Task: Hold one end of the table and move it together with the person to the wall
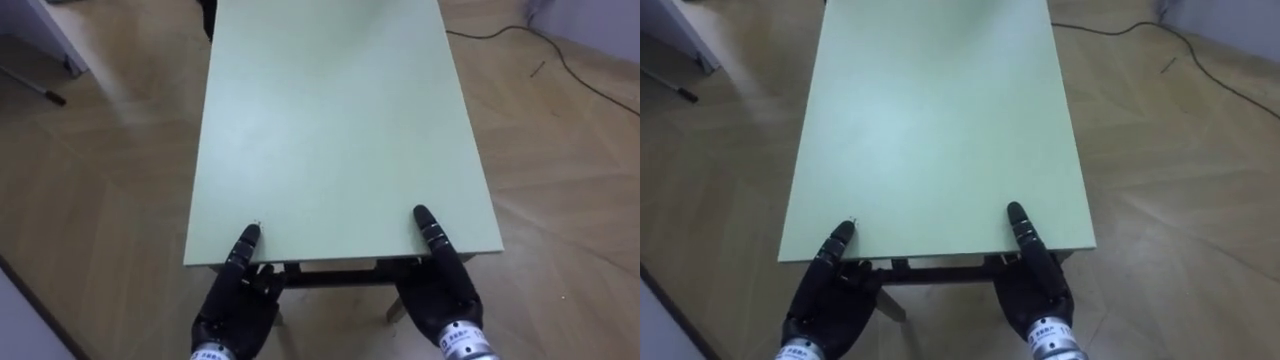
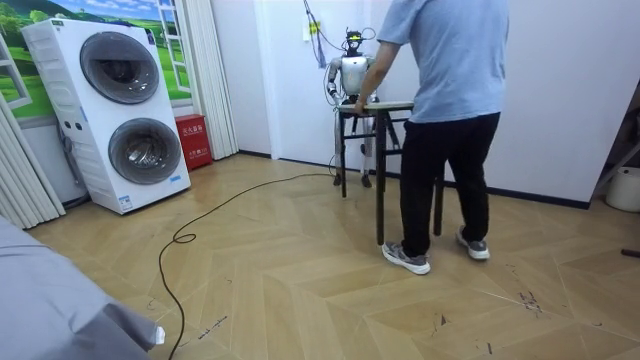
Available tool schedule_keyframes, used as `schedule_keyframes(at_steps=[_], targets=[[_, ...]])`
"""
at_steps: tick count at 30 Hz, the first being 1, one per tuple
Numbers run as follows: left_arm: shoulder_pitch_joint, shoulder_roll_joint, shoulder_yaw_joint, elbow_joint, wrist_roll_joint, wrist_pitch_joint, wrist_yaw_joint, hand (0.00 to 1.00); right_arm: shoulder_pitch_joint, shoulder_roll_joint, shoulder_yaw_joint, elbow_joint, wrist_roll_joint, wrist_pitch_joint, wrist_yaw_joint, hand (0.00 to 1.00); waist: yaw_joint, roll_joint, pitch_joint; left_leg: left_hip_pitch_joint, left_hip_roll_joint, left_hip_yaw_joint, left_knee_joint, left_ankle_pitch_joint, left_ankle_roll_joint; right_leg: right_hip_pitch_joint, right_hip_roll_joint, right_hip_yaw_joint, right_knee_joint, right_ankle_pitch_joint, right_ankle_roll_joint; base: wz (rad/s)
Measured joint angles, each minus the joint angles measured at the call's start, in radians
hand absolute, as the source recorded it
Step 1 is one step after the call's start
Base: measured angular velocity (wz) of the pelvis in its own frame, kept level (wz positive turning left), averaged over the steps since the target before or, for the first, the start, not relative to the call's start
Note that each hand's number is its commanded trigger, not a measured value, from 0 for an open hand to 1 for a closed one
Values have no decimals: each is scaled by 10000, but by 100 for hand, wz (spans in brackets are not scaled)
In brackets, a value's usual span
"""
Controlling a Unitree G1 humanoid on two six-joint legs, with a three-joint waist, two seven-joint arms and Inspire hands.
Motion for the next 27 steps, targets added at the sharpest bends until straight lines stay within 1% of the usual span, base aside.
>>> schedule_keyframes(at_steps=[2, 5, 7, 8, 9, 10, 11, 12, 13, 14, 15, 16, 17, 18, 19, 20, 21, 22, 23, 24, 25, 26, 27], targets=[[12, 50, 0, -31, -4, 0, 0, 100, -19, -27, 21, 0, 2, 8, 6, 100, 67, -21, -8, -39, -35, -252, 6, 28, -44, 137, 82, 16, -111, 10, -19, 33], [130, 48, 0, -89, -78, 4, -2, 100, -22, -15, 57, 0, -56, 8, 25, 100, 158, -30, -13, -42, -60, -485, 9, 50, -83, 285, 155, 0, -159, 9, -21, 30], [233, 34, -3, -190, -95, 19, -2, 100, -23, -70, 55, -1, -90, 7, 78, 100, 334, -44, -16, -67, -69, -602, 1, 75, -120, 323, 196, -3, -171, 9, -21, 25], [292, 35, -3, -211, -87, 23, -5, 100, 0, -93, 68, 0, -88, 27, 86, 100, 330, -53, -17, -72, -124, -795, -3, 107, -153, 424, 228, -11, -223, 8, -23, 36], [310, 30, -3, -212, -88, 23, -11, 100, 21, -90, 65, 0, -88, 27, 103, 100, 331, -59, -21, -85, -139, -867, -7, 130, -159, 452, 247, -7, -225, 2, -34, 52], [304, 39, -2, -212, -101, 22, -35, 100, 32, -111, 65, 2, -89, 25, 136, 100, 325, -59, -23, -164, -177, -1053, -6, 211, -193, 482, 293, -70, -224, -8, -51, 70], [263, 26, -21, -210, -93, 24, -38, 100, 66, -170, 82, 3, -91, -6, 174, 100, 286, -58, -23, -268, -261, -1232, -40, 382, -207, 539, 319, -305, -220, -24, -85, 88], [211, 28, -70, -204, -85, 27, -36, 100, 119, -170, -3, 2, -69, -47, 229, 100, 212, -59, -23, -303, -312, -1356, -84, 473, -209, 585, 336, -432, -219, -41, -140, 119], [142, 49, -143, -197, -29, 53, -28, 100, 262, -146, -46, 1, -29, -97, 308, 100, 113, -65, -27, -328, -378, -1564, -218, 684, -228, 603, 416, -459, -212, -74, -375, 123], [141, 57, -161, -200, 33, 83, -30, 100, 390, -71, -163, 1, -30, -86, 372, 100, 25, -68, -31, -335, -445, -1704, -404, 916, -266, 651, 499, -241, -234, -120, -558, 116], [122, 71, -192, -199, 43, 83, -30, 100, 447, -21, -213, 1, -31, -84, 404, 100, 3, -64, -30, -337, -471, -1701, -563, 1071, -270, 669, 530, -166, -269, -166, -635, 106], [95, 94, -223, -199, 47, 89, -30, 100, 514, 10, -264, -1, -38, -89, 485, 100, -65, -42, -38, -338, -504, -1668, -983, 1485, -312, 675, 579, -167, -392, -211, -707, 100], [64, 88, -234, -200, 61, 95, -30, 100, 519, 7, -311, -6, -38, -85, 540, 100, -158, -14, -49, -341, -490, -1307, -1541, 2019, -301, 646, 607, -321, -539, -235, -683, 100], [30, 63, -235, -195, 110, 107, -30, 100, 519, -6, -349, -20, -37, -82, 561, 100, -231, -4, -47, -366, -474, -950, -1691, 2174, -309, 619, 567, -582, -611, -295, -638, 88], [-3, -19, -232, -127, 173, 166, -25, 100, 528, -6, -416, -20, -46, -53, 559, 100, -274, 42, -23, -546, -301, 193, -835, 1662, 64, 602, 355, -1134, -561, -331, -698, 62], [84, 29, -229, -141, 168, 168, -61, 100, 548, 29, -371, -33, -46, -11, 549, 100, -209, 16, -35, -469, -28, 1527, 440, 538, 278, 639, 294, -1451, -560, -325, -705, 54], [86, 57, -229, -140, 149, 178, -79, 100, 547, 27, -368, -49, -46, 1, 549, 100, -215, 22, -35, -379, 145, 2005, 932, 101, 311, 631, 307, -1595, -544, -326, -707, 59], [58, 48, -228, -139, 141, 187, -81, 100, 549, 29, -389, -59, -44, 1, 551, 100, -267, 86, -35, -157, 485, 2470, 1488, -562, 196, 566, 373, -1836, -448, -353, -740, 67], [23, 18, -208, -139, 146, 210, -81, 100, 510, 32, -432, -70, -47, 22, 552, 100, -253, 151, -29, -52, 621, 2438, 1455, -865, 76, 391, 432, -1953, -153, -449, -750, 59], [16, 12, -190, -139, 145, 210, -81, 100, 457, 27, -444, -69, -54, 60, 542, 100, -238, 176, -16, -54, 613, 2390, 1333, -889, 129, 357, 460, -1932, -7, -463, -744, 39], [16, 20, -170, -139, 114, 216, -77, 100, 391, 5, -449, -70, -60, 132, 486, 100, -241, 195, -19, -6, 529, 2286, 1028, -879, 191, 279, 480, -1890, 101, -477, -718, 40], [15, 11, -153, -138, 96, 234, -46, 100, 371, -58, -445, -70, -60, 150, 437, 100, -250, 192, -20, 85, 392, 2193, 680, -801, 377, 262, 476, -1675, 127, -484, -705, 49], [6, 1, -151, -138, 96, 240, -27, 100, 367, -58, -449, -70, -59, 150, 428, 100, -247, 192, -20, 115, 347, 2184, 561, -753, 440, 263, 484, -1553, 133, -480, -696, 48]])
